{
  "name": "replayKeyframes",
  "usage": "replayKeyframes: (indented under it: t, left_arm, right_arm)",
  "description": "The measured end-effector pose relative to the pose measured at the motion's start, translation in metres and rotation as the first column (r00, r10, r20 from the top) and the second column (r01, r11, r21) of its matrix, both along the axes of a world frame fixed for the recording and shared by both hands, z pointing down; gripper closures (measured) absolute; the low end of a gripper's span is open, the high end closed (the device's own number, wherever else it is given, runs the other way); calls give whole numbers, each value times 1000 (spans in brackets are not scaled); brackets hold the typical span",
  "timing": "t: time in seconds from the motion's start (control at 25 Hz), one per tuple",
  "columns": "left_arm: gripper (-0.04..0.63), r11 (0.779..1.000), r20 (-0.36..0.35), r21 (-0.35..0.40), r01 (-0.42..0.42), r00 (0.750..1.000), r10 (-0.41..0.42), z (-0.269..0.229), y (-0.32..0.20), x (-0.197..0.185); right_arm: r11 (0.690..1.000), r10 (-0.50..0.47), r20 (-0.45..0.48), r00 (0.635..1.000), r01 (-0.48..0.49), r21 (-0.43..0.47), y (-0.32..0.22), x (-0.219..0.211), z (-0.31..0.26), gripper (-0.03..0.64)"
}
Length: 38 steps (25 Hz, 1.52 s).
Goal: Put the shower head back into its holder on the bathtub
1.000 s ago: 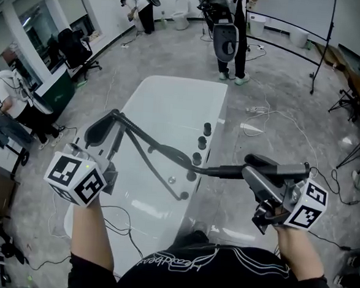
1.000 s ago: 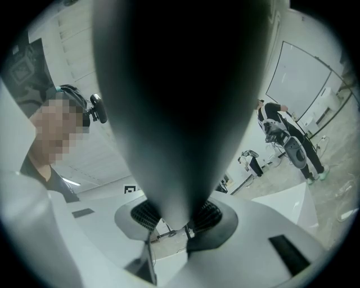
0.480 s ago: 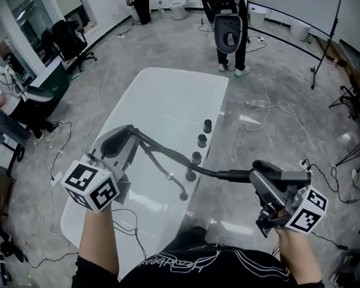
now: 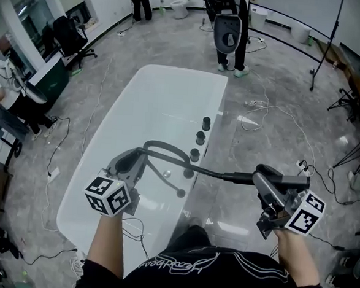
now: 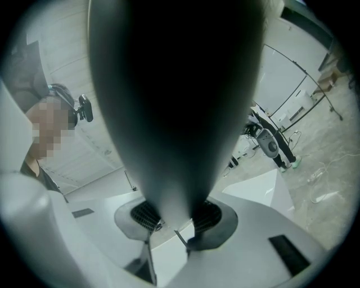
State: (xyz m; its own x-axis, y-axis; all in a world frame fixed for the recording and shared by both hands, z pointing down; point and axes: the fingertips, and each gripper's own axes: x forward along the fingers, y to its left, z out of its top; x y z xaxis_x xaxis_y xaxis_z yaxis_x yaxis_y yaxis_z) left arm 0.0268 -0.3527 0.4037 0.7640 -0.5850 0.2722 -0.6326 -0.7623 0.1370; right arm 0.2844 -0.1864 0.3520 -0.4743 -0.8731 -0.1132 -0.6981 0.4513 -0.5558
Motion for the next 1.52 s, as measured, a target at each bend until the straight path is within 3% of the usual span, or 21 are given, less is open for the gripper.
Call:
replayKeyframes:
  t: [0.24,0.48,1.04,1.32,1.52]
  left_arm:
    - [534,992,8,-124,5,1000,-4,63,17,1]
    - [534,981,30,-192,-2,1000,8,112,32,6]
    - [534,946,88,-319,-63,992,96,209,89,33]
    - [534,936,163,-337,-102,973,164,249,122,42]
    - [479,924,183,-365,-109,965,187,256,135,39]
  right_arm:
    - [1000,18,-20,1000,-18,-17,17,1,-1,486]
    - [999,30,-31,999,-31,-24,31,-2,-2,486]
    - [997,-3,-65,998,-3,-83,62,-20,7,486]
    - [996,-45,-91,995,38,-75,75,-40,9,486]
    - [996,-43,-74,996,37,-79,83,-49,10,486]
